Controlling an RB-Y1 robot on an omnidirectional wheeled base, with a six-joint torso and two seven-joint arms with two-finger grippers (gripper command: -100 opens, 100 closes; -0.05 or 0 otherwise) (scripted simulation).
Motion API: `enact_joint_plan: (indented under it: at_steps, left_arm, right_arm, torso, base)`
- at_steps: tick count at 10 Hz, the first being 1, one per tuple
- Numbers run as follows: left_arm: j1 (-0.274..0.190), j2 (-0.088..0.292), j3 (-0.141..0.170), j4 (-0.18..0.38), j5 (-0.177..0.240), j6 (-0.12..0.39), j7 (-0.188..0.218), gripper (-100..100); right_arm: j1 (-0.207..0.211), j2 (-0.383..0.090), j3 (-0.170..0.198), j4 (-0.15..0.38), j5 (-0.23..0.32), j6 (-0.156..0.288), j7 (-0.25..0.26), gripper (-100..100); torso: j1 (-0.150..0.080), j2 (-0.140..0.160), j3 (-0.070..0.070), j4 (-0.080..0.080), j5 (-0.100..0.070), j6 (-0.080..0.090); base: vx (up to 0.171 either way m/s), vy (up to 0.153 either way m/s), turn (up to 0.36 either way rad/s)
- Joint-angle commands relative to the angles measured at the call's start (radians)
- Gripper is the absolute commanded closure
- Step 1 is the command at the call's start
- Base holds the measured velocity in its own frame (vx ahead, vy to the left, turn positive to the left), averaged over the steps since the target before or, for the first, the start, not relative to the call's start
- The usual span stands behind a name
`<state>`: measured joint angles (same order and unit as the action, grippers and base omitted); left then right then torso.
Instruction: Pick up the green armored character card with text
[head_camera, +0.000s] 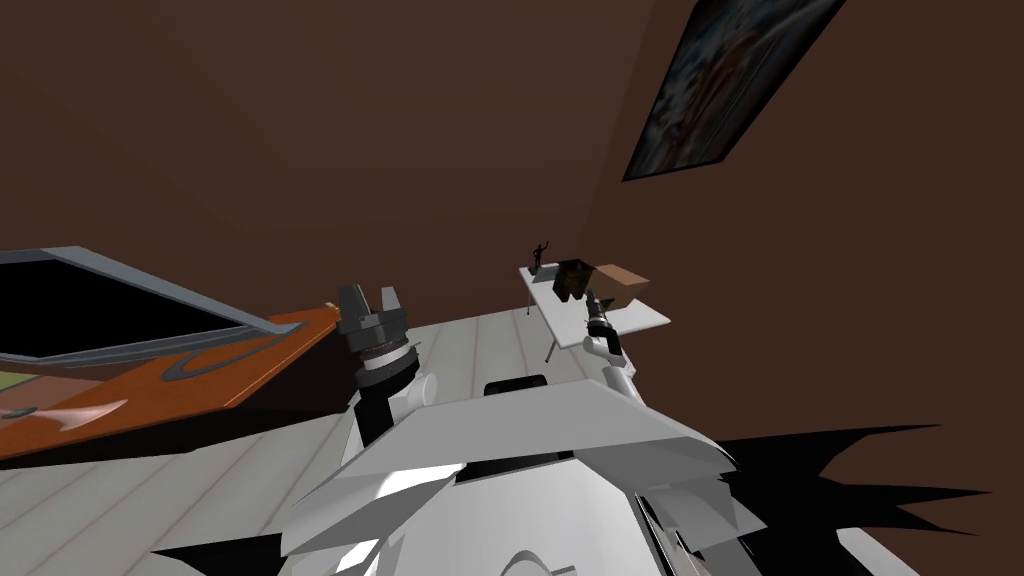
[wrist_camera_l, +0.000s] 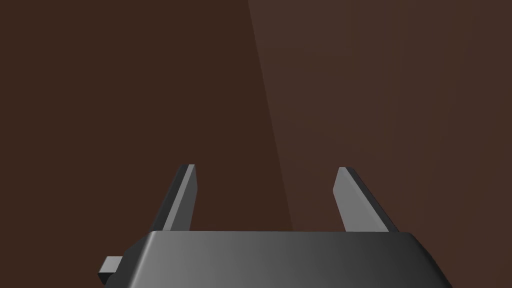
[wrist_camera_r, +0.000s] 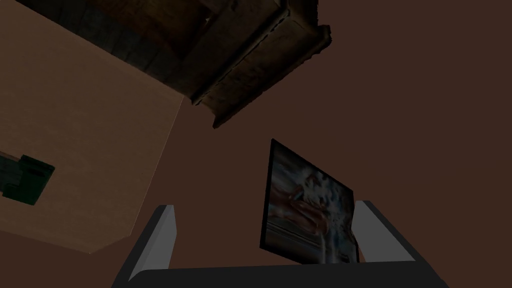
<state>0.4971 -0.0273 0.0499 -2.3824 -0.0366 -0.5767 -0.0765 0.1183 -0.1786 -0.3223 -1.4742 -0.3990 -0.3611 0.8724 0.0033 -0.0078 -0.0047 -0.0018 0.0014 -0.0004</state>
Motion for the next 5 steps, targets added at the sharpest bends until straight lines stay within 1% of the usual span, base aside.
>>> enact_joint_plan:
  at_steps: [1, 2, 3, 4, 5]
  left_arm:
    - [0.000, 0.000, 0.000, 0.000, 0.000, 0.000, 0.000, 0]
    - [0.000, 0.000, 0.000, 0.000, 0.000, 0.000, 0.000, 0]
    - [0.000, 0.000, 0.000, 0.000, 0.000, 0.000, 0.000, 0]
    - [0.000, 0.000, 0.000, 0.000, 0.000, 0.000, 0.000, 0]
    - [0.000, 0.000, 0.000, 0.000, 0.000, 0.000, 0.000, 0]
  right_arm:
    - [-0.023, -0.009, -0.032, 0.050, -0.027, -0.013, 0.050, -100]
    - [-0.023, -0.009, -0.032, 0.070, -0.027, -0.013, 0.085, -100]
    - [-0.041, -0.015, -0.060, 0.098, -0.049, -0.027, 0.115, -100]
    - [-0.041, -0.015, -0.060, 0.130, -0.049, -0.027, 0.141, -100]
    - [-0.041, -0.015, -0.060, 0.130, -0.049, -0.027, 0.152, -100]
  torso:
    - [0.000, 0.000, 0.000, 0.000, 0.000, 0.000]
    - [0.002, -0.003, -0.001, 0.000, 0.000, 0.000]
    - [0.002, -0.003, -0.002, -0.001, 0.000, 0.000]
    - [0.003, -0.004, -0.002, -0.001, 0.001, 0.000]
    - [0.001, -0.003, -0.002, -0.001, 0.000, 0.000]
  base:
    - [0.128, 0.118, -0.128]
    - [0.123, 0.118, -0.078]
    - [0.131, 0.136, -0.140]
    - [0.126, 0.111, -0.082]
    - [0.060, 0.034, 0.007]
